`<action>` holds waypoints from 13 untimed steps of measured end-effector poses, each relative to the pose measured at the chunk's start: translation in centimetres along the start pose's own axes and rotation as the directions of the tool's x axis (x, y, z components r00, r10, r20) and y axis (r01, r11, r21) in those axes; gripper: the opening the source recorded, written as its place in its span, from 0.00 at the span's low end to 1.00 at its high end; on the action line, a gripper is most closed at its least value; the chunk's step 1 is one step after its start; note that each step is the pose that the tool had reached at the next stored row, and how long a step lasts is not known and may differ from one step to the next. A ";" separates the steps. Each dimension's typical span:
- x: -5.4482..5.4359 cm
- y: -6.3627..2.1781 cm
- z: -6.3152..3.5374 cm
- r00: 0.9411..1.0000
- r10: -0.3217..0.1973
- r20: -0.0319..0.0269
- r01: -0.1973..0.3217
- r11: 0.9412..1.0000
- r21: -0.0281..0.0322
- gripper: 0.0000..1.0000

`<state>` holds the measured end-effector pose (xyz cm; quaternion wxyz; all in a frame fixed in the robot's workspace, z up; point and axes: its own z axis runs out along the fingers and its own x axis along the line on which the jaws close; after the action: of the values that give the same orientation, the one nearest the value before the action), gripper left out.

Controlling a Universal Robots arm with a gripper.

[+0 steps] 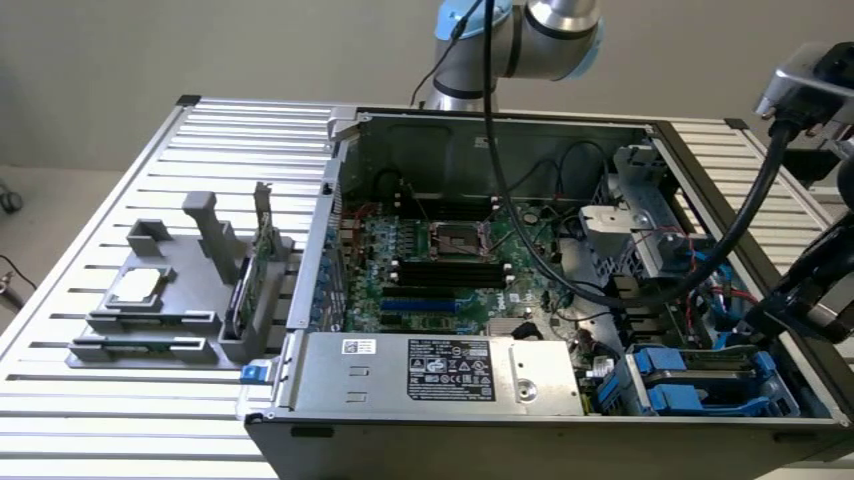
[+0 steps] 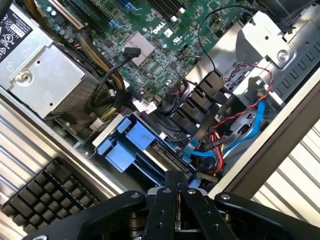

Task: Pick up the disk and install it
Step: 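Insert the first disk wire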

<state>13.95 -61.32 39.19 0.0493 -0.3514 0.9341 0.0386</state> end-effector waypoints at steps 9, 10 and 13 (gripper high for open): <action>0.0 0.00 0.00 0.993 0.118 0.005 -0.118 0.993 0.013 0.11; 0.0 0.00 0.00 0.991 0.132 0.006 -0.132 0.991 0.015 0.11; 0.0 0.00 0.00 0.985 0.171 0.008 -0.171 0.985 0.019 0.11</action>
<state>13.95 -61.32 39.19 0.0525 -0.2693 0.9610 0.0345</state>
